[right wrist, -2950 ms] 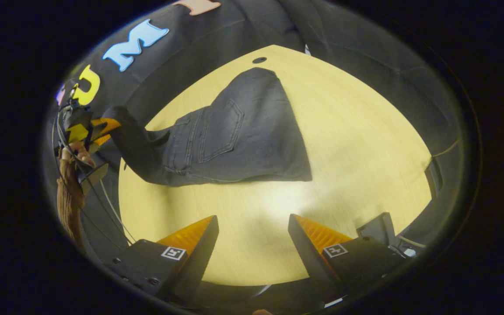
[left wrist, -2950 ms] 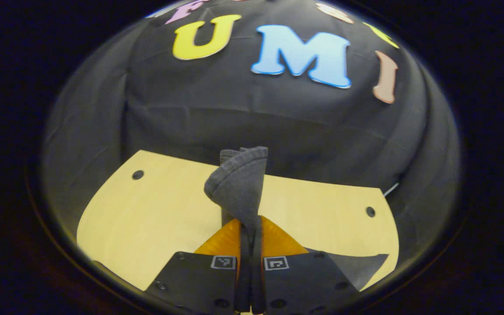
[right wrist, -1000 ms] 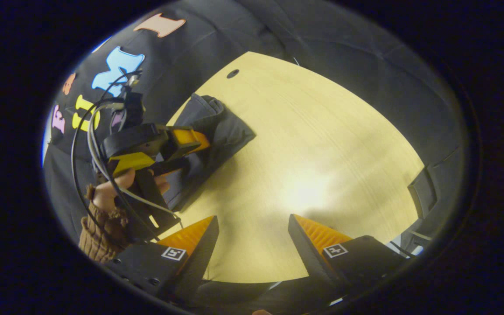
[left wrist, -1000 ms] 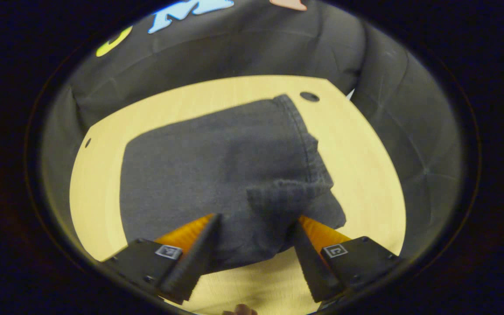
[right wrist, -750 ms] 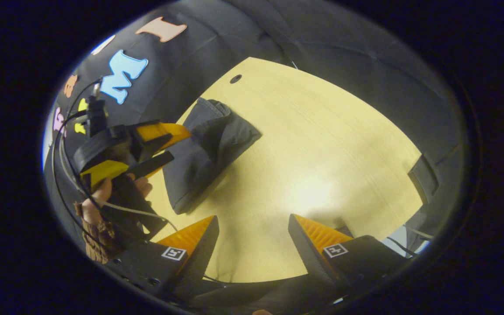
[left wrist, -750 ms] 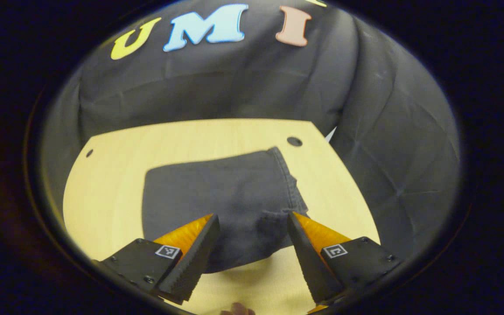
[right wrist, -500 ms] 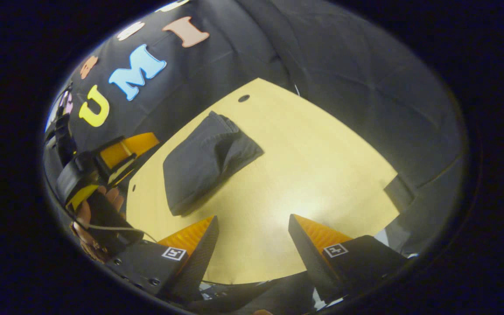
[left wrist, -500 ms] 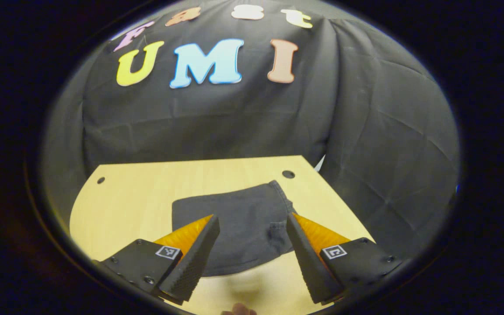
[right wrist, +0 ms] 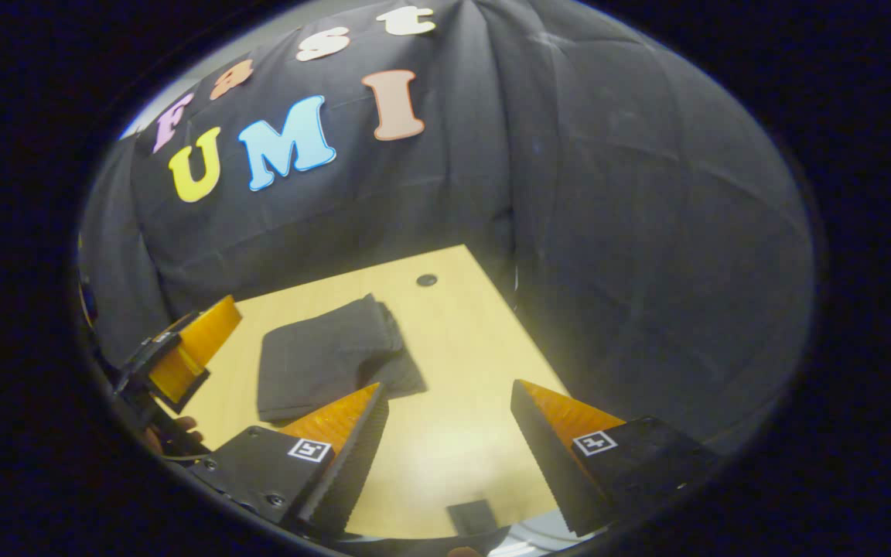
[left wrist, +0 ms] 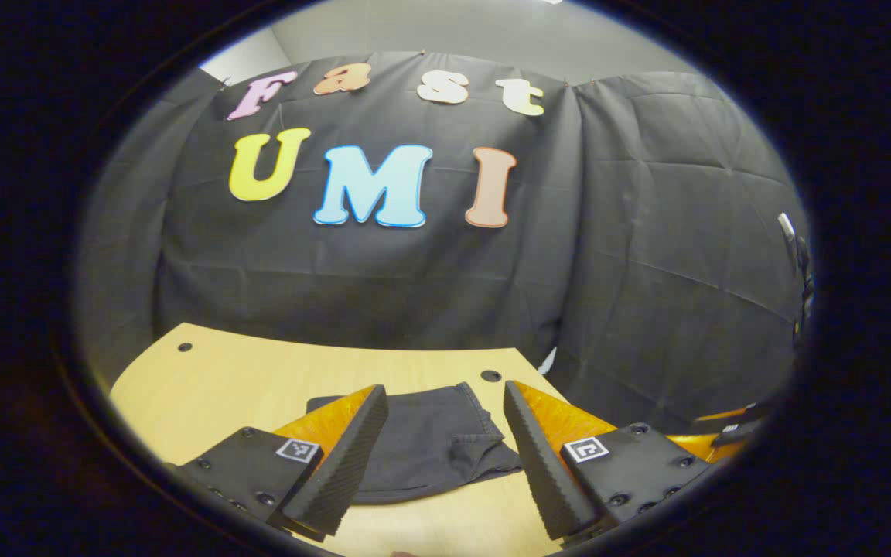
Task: Grasp the waist and the cuffs of the jeans and fold them to make the two legs overlap; first hold the waist and fold one-third of the jeans toward the cuffs, then hold the cuffs and fold the remaining one-third in the same direction to finish folding.
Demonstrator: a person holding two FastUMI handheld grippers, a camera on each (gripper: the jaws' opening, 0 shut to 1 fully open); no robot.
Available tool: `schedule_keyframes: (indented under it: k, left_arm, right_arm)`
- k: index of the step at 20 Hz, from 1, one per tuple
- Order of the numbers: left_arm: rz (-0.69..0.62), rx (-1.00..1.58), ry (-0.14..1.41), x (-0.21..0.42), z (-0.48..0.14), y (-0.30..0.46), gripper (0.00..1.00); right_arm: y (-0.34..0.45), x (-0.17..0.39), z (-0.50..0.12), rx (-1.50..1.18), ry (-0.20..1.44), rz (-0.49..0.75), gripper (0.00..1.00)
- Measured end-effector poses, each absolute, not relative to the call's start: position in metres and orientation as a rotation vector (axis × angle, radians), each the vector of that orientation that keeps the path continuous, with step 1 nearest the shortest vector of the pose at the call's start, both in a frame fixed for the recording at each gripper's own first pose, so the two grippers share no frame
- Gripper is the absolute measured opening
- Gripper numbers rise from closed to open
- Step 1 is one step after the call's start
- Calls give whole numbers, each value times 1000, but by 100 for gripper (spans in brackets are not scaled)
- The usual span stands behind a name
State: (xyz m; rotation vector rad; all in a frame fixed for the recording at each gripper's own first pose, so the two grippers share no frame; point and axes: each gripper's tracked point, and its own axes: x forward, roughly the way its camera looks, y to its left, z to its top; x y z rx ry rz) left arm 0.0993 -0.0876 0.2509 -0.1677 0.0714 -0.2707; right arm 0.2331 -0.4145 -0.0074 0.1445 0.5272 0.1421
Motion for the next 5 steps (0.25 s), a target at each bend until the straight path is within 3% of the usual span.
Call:
schedule_keyframes:
  k: [2, 4, 5]
  left_arm:
    - [-195, -217, -78, 98, 288, -79, 100]
    - [-133, -273, -304, 93, 334, -73, 99]
    - [-102, -272, -332, 95, 339, -75, 97]
  right_arm:
    - [-457, 262, 63, 110, 266, 74, 97]
    - [-508, 287, 146, 59, -134, 17, 96]
    - [-515, 293, 173, 16, -356, 52, 97]
